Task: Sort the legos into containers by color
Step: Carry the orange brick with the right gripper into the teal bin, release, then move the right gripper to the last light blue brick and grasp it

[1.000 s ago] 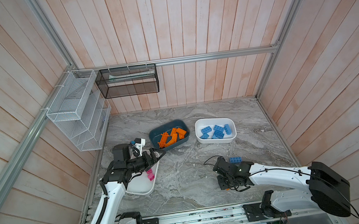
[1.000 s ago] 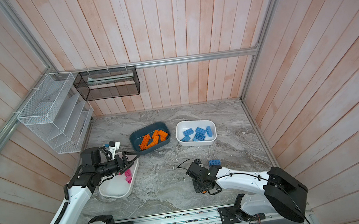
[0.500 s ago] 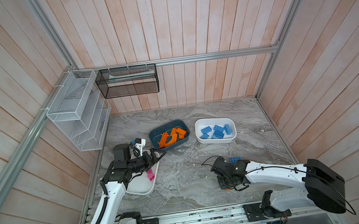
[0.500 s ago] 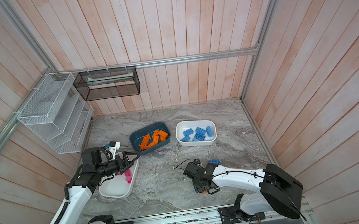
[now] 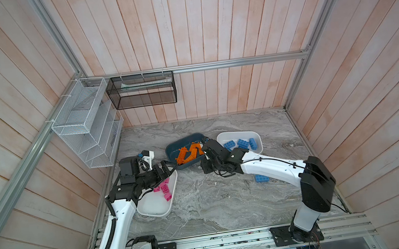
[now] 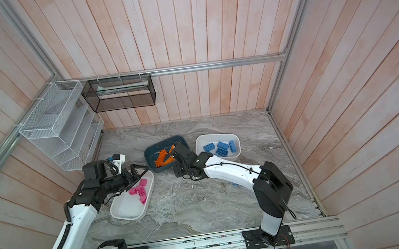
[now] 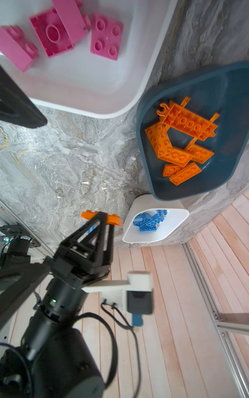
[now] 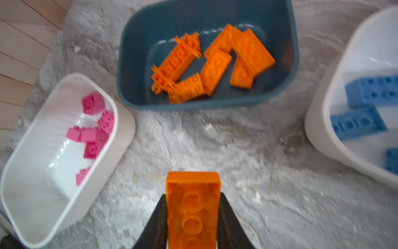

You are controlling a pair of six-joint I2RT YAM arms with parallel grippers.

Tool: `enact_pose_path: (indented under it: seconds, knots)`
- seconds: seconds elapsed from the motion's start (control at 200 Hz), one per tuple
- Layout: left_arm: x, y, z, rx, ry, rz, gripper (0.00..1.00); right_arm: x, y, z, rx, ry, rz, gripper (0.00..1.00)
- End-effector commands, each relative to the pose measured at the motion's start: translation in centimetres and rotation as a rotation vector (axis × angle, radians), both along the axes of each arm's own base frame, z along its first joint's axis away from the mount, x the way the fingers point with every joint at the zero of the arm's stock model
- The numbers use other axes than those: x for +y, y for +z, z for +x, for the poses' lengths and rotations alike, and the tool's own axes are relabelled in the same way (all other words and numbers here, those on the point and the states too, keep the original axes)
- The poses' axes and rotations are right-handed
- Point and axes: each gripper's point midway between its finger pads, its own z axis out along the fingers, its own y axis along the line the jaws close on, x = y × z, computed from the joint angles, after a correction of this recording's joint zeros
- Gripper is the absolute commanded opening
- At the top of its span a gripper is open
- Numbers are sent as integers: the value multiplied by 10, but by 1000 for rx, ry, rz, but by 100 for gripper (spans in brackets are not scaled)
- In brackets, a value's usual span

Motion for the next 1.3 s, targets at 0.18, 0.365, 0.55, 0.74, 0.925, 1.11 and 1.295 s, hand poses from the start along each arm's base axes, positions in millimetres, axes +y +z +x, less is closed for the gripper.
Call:
enact_pose_path:
  seconds: [0.18, 0.365, 0.55, 0.74, 0.925, 1.11, 1.295]
  knots:
    - [7, 3, -6, -18, 8, 25, 100, 59, -19, 83, -27, 90, 68, 19]
    - [7, 1, -6, -16, 0, 23, 100, 65, -55, 112, -7, 80, 3, 26]
    - [6, 0, -5, -15, -6, 22, 100, 64, -56, 121, 0, 96, -32, 45]
    - [4, 5, -4, -28, -19, 8, 100, 30, -14, 102, -35, 68, -58, 58]
    - [-2, 7, -4, -35, -44, -33, 100, -52, -4, 38, 22, -84, -35, 65]
    - [-8, 2, -2, -26, -72, -52, 100, -147, -16, -33, 112, -347, -8, 67]
    - [-13, 0, 1, -26, -92, -54, 100, -224, -33, -88, 173, -521, -82, 73]
